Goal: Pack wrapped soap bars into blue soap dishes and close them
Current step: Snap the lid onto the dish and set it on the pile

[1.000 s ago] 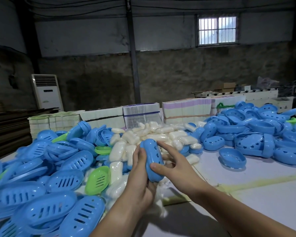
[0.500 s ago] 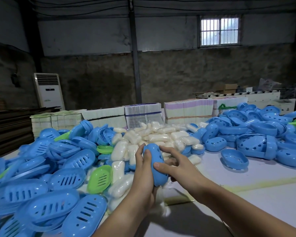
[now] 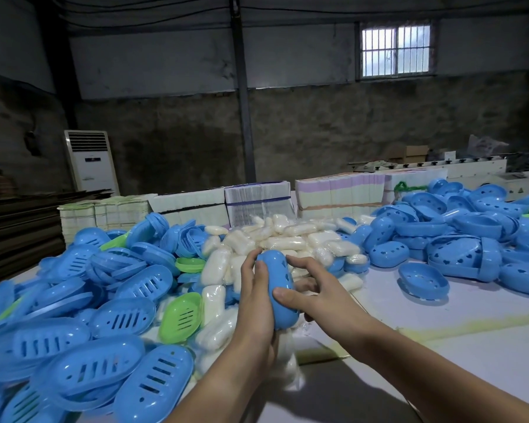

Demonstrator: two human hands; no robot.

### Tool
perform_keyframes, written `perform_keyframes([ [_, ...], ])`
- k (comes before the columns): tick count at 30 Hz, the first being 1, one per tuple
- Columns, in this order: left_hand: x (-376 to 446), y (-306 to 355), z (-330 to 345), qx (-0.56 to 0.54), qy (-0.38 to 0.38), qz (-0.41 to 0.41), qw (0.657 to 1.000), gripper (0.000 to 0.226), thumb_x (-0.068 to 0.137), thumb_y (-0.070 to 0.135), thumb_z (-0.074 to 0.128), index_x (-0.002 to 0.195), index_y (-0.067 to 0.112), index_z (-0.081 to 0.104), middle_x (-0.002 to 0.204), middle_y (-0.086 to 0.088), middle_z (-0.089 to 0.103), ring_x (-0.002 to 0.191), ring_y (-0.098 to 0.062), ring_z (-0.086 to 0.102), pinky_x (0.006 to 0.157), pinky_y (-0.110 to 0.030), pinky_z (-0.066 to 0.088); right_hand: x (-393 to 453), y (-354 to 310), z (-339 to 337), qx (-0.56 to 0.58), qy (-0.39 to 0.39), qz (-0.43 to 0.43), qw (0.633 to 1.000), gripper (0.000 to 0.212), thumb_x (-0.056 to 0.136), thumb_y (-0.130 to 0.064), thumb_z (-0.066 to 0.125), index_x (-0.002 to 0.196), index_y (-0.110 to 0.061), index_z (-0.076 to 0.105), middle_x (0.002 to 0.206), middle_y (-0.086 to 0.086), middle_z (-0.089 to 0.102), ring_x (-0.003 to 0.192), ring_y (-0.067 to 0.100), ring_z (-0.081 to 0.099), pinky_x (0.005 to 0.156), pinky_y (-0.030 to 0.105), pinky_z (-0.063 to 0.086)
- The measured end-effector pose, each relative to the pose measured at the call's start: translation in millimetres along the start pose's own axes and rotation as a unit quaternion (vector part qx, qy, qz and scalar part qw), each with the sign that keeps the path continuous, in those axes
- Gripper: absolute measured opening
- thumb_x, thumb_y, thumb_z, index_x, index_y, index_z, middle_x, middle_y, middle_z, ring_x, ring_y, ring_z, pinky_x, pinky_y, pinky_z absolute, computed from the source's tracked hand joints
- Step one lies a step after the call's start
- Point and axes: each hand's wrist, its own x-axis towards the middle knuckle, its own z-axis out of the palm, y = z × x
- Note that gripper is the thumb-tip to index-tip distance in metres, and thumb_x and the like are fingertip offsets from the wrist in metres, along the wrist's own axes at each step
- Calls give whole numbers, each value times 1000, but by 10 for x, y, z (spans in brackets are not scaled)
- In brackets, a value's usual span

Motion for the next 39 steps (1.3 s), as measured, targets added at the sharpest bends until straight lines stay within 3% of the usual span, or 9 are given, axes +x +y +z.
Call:
perform_keyframes([
  [5, 10, 10, -15, -40, -29, -17, 999, 33, 105, 40, 40, 100, 59, 67, 101, 12, 76, 81, -17, 75, 64, -37, 60, -1, -13, -13, 9, -7, -12, 1000, 61, 70, -43, 79, 125, -52, 52, 110, -2, 67, 92, 2, 67, 69, 12, 48],
  [10, -11, 45, -1, -59, -37, -10, 997, 27, 104, 34, 44, 125, 46, 56, 102, 9, 77, 79, -19, 75, 58, -32, 58, 11, -9, -17, 41, -19, 7, 999, 56, 81, -34, 78, 130, -42, 52, 81, -7, 70, 68, 3, 62, 63, 19, 44],
  [15, -1, 102, -22, -53, -44, 2, 998, 28, 103, 34, 47, 129, 41, 56, 108, 7, 76, 80, -19, 76, 57, -31, 58, 14, -17, -6, 21, 6, 0, 1000, 55, 81, -33, 79, 127, -46, 51, 110, 8, 68, 83, 1, 67, 64, 10, 46],
  [18, -31, 67, 21, -5, -22, 16, 1000, 27, 104, 38, 45, 126, 51, 55, 115, 13, 72, 92, -18, 75, 72, -37, 61, 14, -5, -9, 33, 1, 13, 999, 57, 81, -32, 78, 129, -45, 50, 106, 8, 70, 82, 7, 67, 69, 20, 46],
  [20, -57, 58, 60, 0, -12, 17, 1000, 25, 104, 39, 45, 119, 56, 56, 117, 19, 67, 94, -14, 74, 79, -38, 60, 15, 7, 11, 33, 10, 8, 999, 57, 82, -30, 77, 130, -43, 50, 101, 7, 70, 77, 3, 67, 63, 14, 46],
  [24, -55, 89, 72, 5, -10, 31, 999, 26, 105, 40, 45, 116, 60, 56, 115, 28, 65, 97, -7, 73, 70, -25, 58, 34, 4, 40, 20, 32, -20, 999, 58, 80, -29, 80, 127, -47, 52, 104, 2, 66, 82, -1, 68, 64, 11, 50],
  [28, -50, 101, 45, 4, -19, 22, 1000, 28, 104, 40, 45, 112, 61, 60, 104, 27, 72, 93, -10, 75, 66, -25, 58, 13, 3, -3, 15, 22, -16, 1000, 59, 81, -27, 80, 129, -46, 51, 109, 5, 67, 87, 3, 68, 62, 10, 47],
  [33, -61, 122, 63, -12, 5, 33, 999, 27, 104, 43, 45, 109, 65, 59, 129, 18, 65, 108, -18, 71, 83, -38, 58, 19, 0, 39, 39, 28, -29, 998, 59, 75, -34, 80, 125, -48, 53, 109, 5, 70, 91, 2, 67, 62, 9, 46],
  [39, -84, 144, 52, -47, -6, 4, 999, 31, 103, 40, 46, 130, 50, 56, 126, 10, 70, 98, -18, 75, 65, -29, 59, 18, 6, 43, 37, 25, -31, 999, 60, 74, -37, 79, 126, -49, 53, 108, 3, 69, 87, 1, 68, 64, 9, 47],
])
